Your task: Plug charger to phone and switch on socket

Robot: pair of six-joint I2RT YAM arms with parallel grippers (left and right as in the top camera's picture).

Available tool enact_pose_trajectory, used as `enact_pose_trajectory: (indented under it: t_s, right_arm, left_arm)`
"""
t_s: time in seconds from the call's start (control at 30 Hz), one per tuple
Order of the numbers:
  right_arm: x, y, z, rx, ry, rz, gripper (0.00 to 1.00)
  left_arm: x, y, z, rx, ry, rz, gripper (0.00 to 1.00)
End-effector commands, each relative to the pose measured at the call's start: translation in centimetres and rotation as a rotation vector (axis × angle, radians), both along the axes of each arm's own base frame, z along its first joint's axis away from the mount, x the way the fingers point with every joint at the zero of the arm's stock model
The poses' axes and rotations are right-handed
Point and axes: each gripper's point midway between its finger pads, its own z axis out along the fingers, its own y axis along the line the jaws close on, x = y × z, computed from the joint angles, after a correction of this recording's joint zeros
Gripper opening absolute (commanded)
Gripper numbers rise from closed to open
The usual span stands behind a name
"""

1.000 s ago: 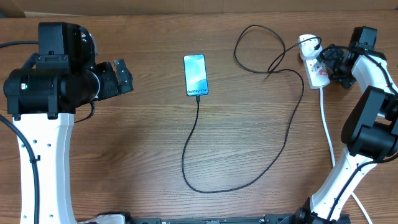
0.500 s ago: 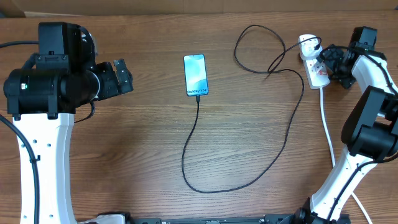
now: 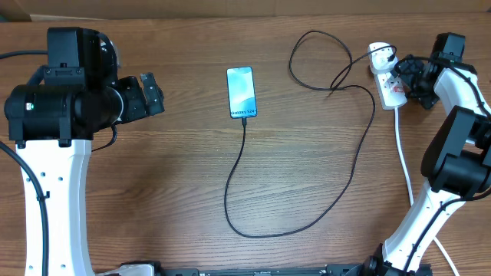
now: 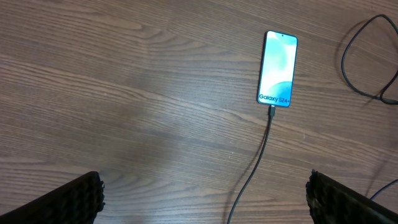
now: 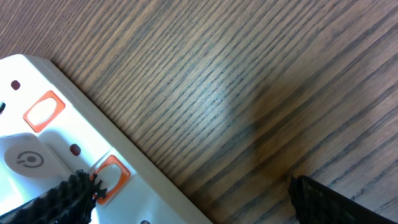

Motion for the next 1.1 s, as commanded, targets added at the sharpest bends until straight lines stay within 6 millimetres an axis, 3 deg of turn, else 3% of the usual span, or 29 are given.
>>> enact_pose_trajectory:
  t_s: [0.0, 1.07]
  right_arm:
    - [-0.5, 0.1, -1.9, 0.012, 0.034, 0.004, 1.00]
    - [-1.7, 0.6, -3.8, 0.021, 0.067, 0.004, 1.00]
  left_arm:
    - [-0.1, -0.1, 0.3, 0.001, -0.011, 0.006, 1.00]
    - [-0.1, -0.1, 0.3, 0.001, -0.011, 0.006, 1.00]
